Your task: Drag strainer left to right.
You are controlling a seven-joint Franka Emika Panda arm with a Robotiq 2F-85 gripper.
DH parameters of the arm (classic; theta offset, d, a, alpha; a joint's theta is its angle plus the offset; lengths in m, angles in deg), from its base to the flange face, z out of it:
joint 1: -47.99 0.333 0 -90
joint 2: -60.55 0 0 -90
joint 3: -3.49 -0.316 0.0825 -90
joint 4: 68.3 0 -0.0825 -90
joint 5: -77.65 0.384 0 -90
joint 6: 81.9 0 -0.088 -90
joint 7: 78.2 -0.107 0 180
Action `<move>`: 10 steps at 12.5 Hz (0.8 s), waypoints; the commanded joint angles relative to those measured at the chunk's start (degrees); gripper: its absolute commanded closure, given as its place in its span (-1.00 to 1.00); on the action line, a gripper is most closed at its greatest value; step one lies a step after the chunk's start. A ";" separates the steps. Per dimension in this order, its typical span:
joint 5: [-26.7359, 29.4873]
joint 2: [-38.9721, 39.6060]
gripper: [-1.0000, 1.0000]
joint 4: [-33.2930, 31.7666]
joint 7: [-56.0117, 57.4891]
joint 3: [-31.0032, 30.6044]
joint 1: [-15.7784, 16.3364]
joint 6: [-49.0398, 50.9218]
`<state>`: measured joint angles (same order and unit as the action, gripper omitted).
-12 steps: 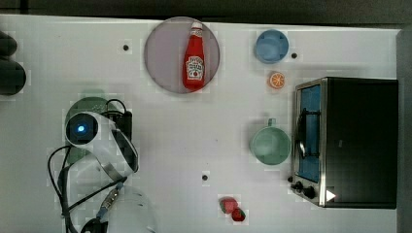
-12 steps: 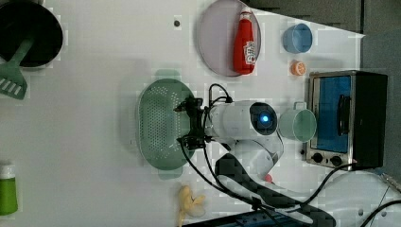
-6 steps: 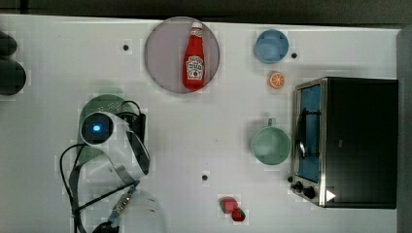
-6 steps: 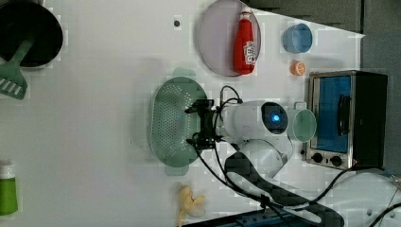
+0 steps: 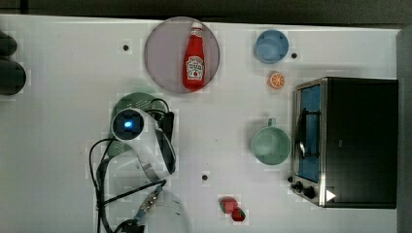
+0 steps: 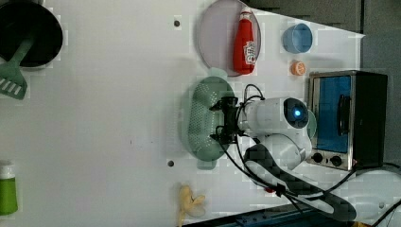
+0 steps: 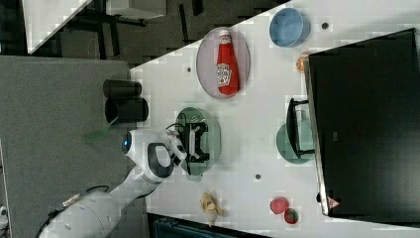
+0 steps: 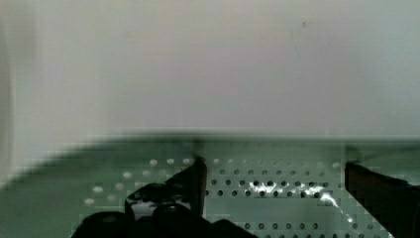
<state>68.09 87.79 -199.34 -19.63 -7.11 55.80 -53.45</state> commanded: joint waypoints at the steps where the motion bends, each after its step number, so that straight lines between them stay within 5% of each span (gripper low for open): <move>1: 0.89 -3.70 -1.00 -2.96 7.25 1.42 -1.70 0.45; 10: 0.90 -5.37 -1.00 -5.14 21.75 11.86 -3.01 -0.28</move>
<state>67.70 83.87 -205.05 -3.35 4.06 54.14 -52.61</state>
